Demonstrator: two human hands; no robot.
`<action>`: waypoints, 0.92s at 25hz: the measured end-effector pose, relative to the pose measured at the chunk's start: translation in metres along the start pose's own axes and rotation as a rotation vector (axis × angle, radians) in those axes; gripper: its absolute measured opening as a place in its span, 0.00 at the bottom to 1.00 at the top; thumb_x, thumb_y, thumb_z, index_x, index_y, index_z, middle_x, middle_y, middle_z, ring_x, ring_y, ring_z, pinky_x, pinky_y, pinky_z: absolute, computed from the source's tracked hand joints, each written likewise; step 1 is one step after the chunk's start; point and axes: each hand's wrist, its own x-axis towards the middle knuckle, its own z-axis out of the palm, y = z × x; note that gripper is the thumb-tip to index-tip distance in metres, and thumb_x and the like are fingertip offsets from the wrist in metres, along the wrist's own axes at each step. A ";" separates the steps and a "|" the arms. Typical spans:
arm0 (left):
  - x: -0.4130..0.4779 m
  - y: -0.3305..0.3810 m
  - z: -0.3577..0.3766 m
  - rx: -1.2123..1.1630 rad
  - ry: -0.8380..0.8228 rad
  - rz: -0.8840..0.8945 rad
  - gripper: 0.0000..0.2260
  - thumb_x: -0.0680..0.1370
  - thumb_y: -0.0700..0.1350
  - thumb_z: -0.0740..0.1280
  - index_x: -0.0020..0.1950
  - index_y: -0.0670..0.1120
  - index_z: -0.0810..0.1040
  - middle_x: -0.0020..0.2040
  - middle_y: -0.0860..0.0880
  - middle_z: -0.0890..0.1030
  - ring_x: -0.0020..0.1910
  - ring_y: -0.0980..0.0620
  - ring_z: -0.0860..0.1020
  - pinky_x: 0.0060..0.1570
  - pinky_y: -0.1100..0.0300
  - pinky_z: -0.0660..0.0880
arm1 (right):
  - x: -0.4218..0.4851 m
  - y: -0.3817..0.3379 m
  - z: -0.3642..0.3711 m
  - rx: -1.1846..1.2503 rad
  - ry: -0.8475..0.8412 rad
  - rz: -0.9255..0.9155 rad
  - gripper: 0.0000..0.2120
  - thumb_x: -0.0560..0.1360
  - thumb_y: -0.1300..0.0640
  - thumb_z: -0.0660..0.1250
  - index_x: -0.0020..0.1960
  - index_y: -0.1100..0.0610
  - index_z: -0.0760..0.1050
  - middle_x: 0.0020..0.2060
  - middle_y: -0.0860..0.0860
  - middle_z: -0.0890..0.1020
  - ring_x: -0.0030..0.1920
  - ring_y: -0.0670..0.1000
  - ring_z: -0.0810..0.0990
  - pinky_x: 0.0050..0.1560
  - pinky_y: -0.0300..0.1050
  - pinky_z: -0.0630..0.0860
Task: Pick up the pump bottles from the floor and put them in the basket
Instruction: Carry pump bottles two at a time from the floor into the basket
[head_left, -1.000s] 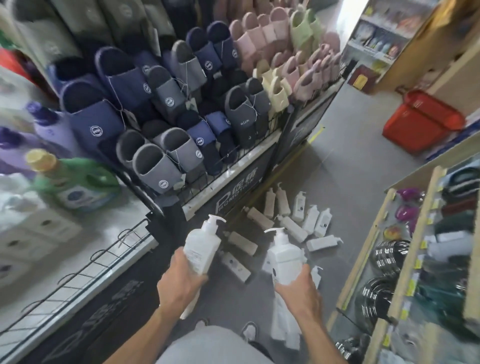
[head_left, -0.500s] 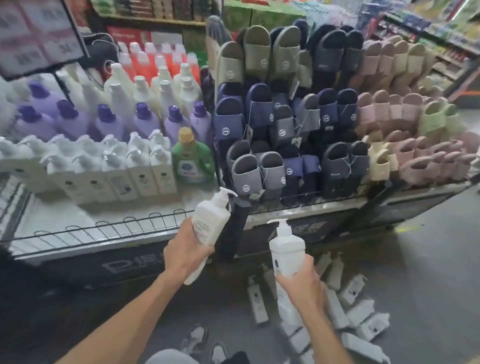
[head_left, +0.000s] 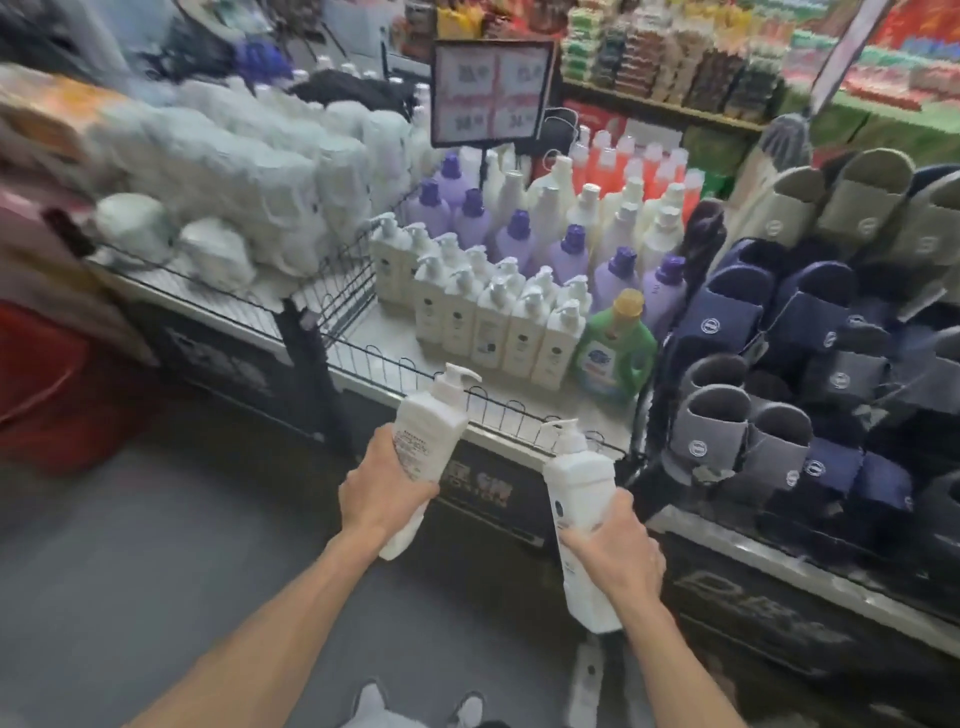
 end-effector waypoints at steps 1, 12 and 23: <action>-0.001 -0.018 -0.014 -0.007 0.034 -0.051 0.31 0.66 0.54 0.76 0.62 0.56 0.63 0.51 0.55 0.78 0.50 0.44 0.80 0.51 0.48 0.75 | 0.001 -0.020 0.009 -0.010 -0.037 -0.051 0.31 0.62 0.35 0.71 0.54 0.48 0.59 0.42 0.45 0.76 0.41 0.54 0.79 0.47 0.55 0.78; -0.006 -0.195 -0.150 -0.018 0.330 -0.454 0.34 0.65 0.55 0.77 0.64 0.53 0.64 0.56 0.49 0.81 0.52 0.39 0.80 0.47 0.51 0.72 | -0.028 -0.223 0.120 -0.095 -0.258 -0.498 0.33 0.64 0.34 0.73 0.57 0.45 0.57 0.43 0.44 0.77 0.40 0.52 0.80 0.43 0.54 0.80; 0.027 -0.313 -0.233 -0.033 0.516 -0.730 0.30 0.63 0.55 0.77 0.58 0.50 0.65 0.54 0.49 0.79 0.48 0.40 0.80 0.45 0.49 0.75 | -0.040 -0.414 0.218 -0.216 -0.432 -0.778 0.33 0.66 0.38 0.73 0.60 0.49 0.60 0.46 0.47 0.77 0.41 0.54 0.78 0.38 0.46 0.71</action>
